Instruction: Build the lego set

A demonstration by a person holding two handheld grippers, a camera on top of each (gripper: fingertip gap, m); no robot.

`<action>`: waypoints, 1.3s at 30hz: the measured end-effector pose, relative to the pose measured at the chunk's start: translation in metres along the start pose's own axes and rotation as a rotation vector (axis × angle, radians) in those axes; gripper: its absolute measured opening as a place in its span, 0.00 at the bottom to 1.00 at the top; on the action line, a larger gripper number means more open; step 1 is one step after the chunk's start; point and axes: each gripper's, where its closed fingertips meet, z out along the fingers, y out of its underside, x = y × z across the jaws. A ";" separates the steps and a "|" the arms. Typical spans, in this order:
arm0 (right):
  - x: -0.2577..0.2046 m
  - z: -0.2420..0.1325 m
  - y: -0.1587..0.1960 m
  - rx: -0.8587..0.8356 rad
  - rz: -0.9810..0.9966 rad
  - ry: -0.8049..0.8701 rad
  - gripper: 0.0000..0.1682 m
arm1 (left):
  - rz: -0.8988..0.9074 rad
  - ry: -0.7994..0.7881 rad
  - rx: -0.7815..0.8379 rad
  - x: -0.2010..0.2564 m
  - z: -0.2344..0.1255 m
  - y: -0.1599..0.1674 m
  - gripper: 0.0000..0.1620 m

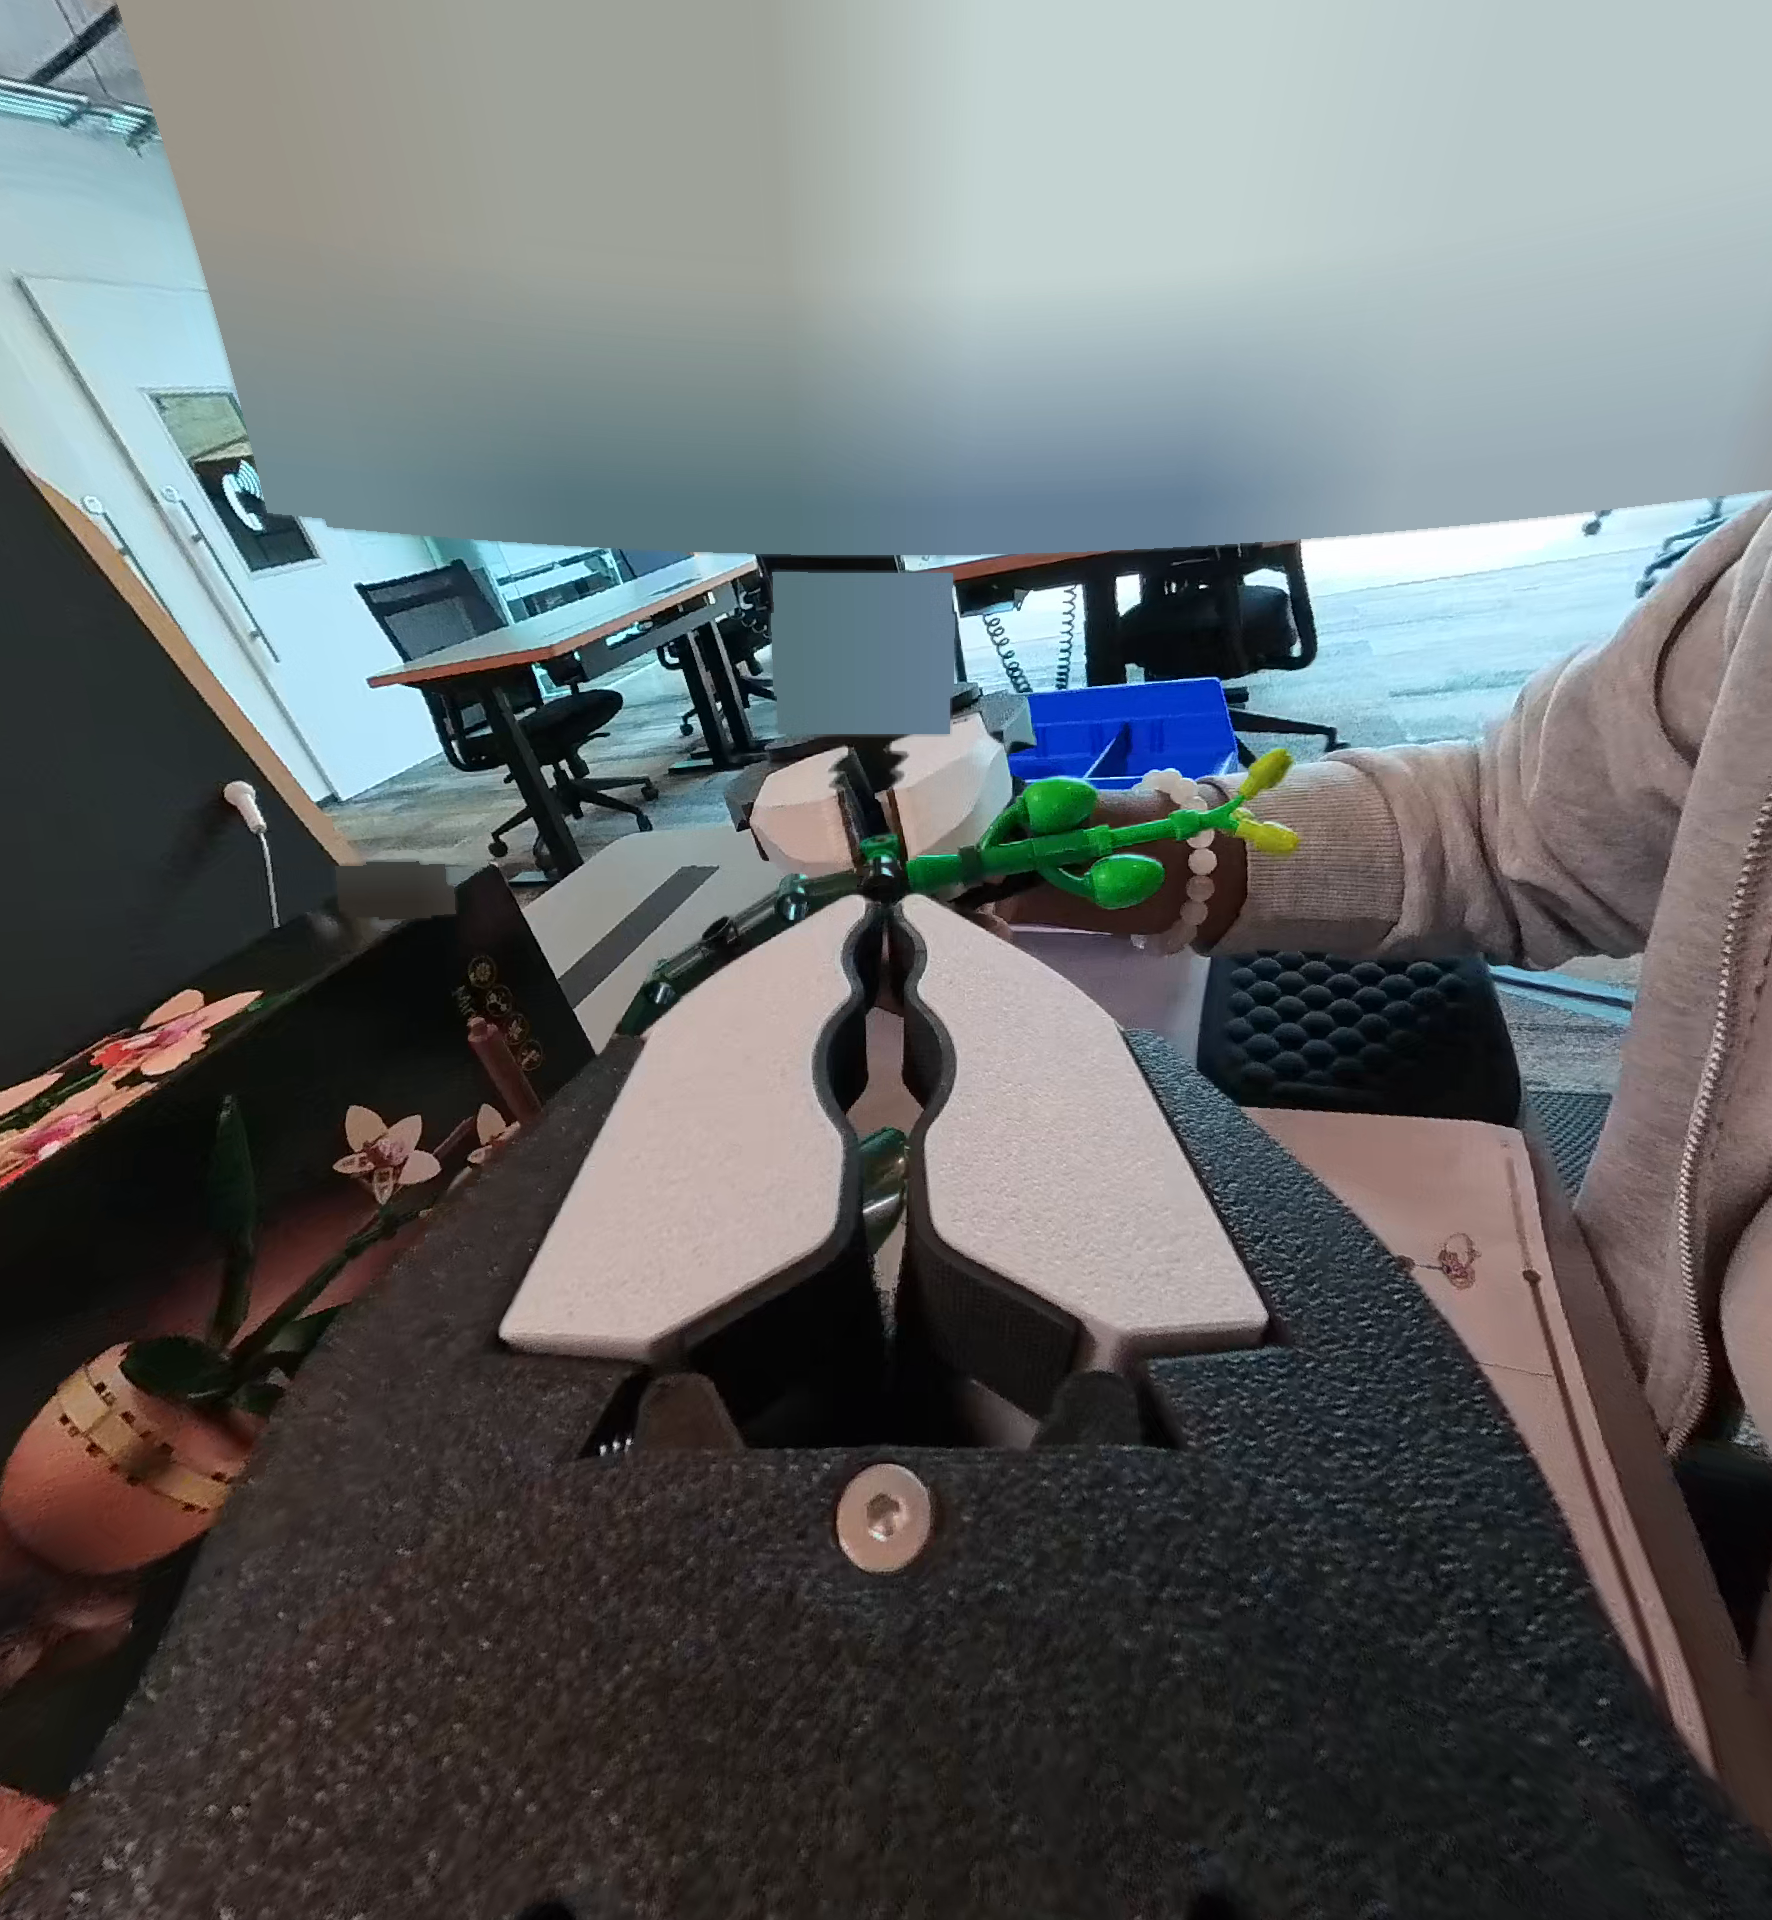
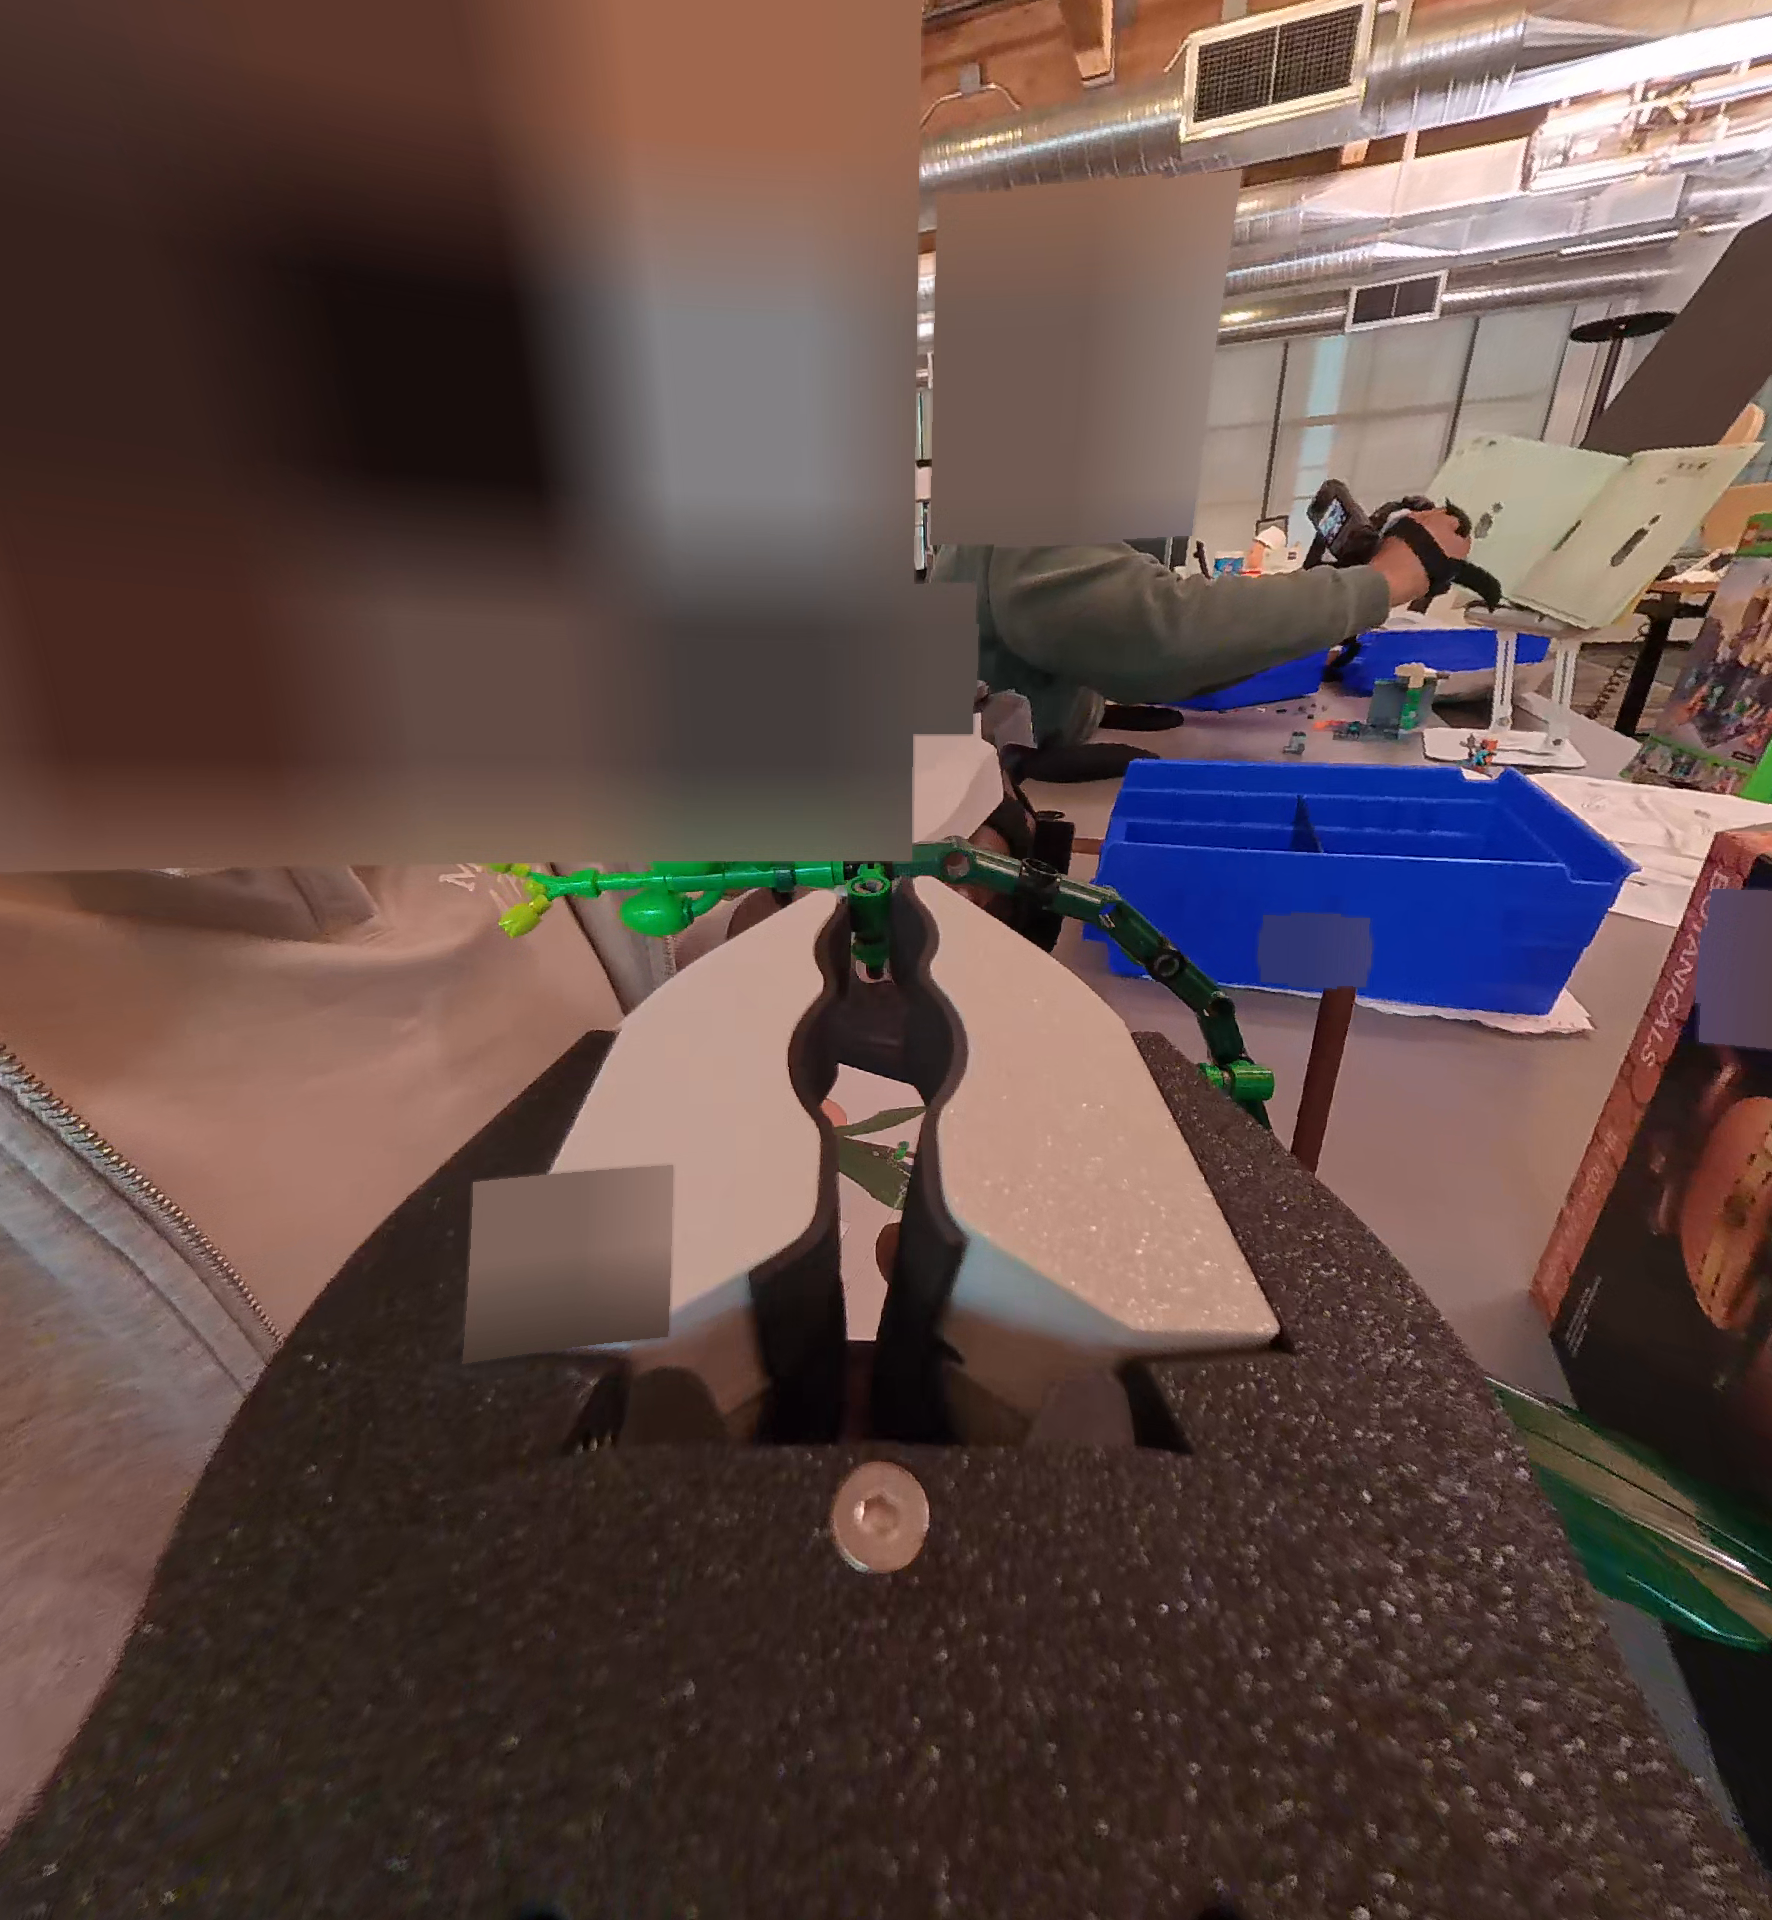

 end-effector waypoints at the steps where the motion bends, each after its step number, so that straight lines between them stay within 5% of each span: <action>1: 0.000 0.000 0.000 0.001 -0.002 0.000 0.04 | 0.003 -0.001 -0.001 0.000 0.000 0.000 0.00; 15: 0.000 0.002 -0.001 -0.124 -0.063 0.025 0.04 | 0.117 0.032 -0.124 0.001 -0.003 0.001 0.00; 39: -0.001 0.002 -0.002 -0.134 -0.078 0.037 0.04 | 0.147 0.058 -0.109 -0.001 -0.002 -0.005 0.00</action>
